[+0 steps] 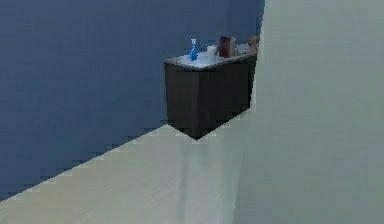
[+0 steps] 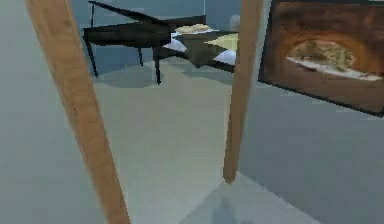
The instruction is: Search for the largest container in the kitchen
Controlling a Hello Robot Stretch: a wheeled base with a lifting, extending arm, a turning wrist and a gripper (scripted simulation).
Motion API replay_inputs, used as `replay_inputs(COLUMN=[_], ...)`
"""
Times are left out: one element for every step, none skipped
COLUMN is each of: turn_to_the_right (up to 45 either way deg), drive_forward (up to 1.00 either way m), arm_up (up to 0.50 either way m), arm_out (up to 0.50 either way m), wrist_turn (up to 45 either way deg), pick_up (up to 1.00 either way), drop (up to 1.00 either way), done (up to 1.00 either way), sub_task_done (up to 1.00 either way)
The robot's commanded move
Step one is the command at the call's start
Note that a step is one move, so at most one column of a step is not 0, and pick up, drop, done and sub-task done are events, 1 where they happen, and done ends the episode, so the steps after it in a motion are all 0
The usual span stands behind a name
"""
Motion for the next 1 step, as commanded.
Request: replay_inputs(turn_to_the_right=[0.0], drive_forward=[0.75], arm_up=[0.0], arm_out=[0.0], wrist_turn=[0.0], pick_up=[0.0], drop=[0.0], done=[0.0], sub_task_done=[0.0])
